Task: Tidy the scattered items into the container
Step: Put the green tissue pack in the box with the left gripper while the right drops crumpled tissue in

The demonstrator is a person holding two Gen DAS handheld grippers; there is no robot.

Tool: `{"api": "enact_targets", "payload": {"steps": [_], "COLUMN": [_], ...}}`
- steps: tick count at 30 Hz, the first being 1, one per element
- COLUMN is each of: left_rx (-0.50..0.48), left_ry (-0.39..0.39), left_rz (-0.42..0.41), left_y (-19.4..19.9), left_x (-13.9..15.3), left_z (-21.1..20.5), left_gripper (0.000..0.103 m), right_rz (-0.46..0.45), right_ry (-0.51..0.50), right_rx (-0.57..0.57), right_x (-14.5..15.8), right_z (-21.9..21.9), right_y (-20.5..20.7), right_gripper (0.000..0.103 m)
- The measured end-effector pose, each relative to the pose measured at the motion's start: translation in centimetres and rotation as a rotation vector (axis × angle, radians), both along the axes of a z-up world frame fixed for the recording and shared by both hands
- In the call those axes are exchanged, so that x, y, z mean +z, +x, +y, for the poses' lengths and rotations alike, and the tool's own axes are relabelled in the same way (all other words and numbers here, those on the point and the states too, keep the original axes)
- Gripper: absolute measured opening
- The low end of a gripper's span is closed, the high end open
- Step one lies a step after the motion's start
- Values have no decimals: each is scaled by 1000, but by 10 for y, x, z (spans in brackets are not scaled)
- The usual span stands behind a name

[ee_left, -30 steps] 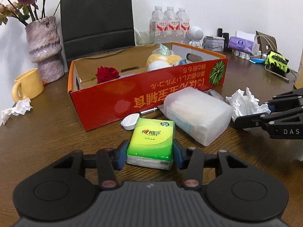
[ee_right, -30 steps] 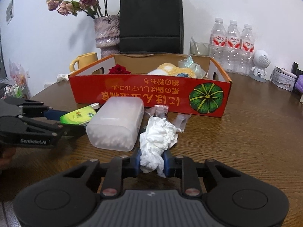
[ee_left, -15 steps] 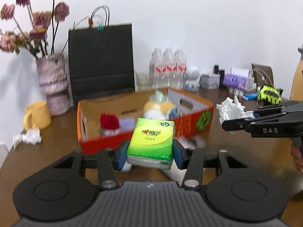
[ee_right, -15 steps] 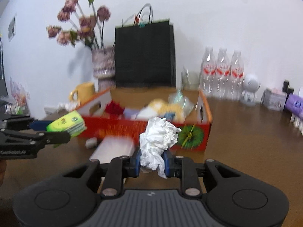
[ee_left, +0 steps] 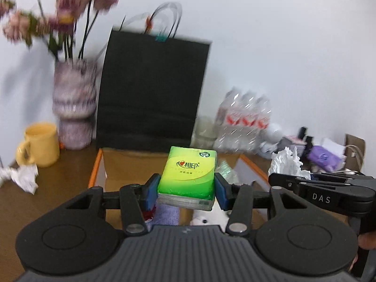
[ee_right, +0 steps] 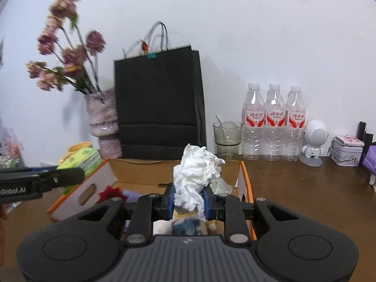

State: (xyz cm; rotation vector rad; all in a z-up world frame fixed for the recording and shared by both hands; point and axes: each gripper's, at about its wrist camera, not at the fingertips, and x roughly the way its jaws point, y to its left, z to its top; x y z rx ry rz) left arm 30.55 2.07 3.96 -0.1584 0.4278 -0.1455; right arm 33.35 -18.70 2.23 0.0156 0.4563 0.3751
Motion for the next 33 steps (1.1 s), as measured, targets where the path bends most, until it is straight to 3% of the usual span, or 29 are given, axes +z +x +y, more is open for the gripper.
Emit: {"api": "enact_targets", "payload": {"steps": [6, 14, 15, 18, 20, 22, 26, 33], "left_rx": [58, 90, 94, 103, 114, 116, 117, 131], "left_ry": [25, 44, 47, 68, 85, 101, 122, 135], "left_rz": [104, 153, 159, 145, 129, 107, 80, 72], "left_y": [45, 65, 65, 63, 61, 57, 53, 50], "left_x": [-29, -43, -43, -41, -38, -35, -30, -25], "left_z": [4, 8, 8, 6, 4, 2, -3, -6], "left_gripper": [49, 50, 54, 71, 87, 99, 103, 103], "right_rz": [96, 146, 154, 170, 158, 137, 123, 114], "right_ry": [-9, -44, -43, -37, -44, -58, -91, -109], "right_rx": [-16, -11, -6, 8, 10, 17, 14, -12], "right_x": [-28, -47, -49, -50, -47, -43, -37, -31], "right_z": [17, 24, 24, 23, 25, 27, 31, 31], "right_y": [56, 81, 82, 81, 77, 73, 66, 62], "right_gripper": [22, 25, 27, 43, 75, 89, 101, 102]}}
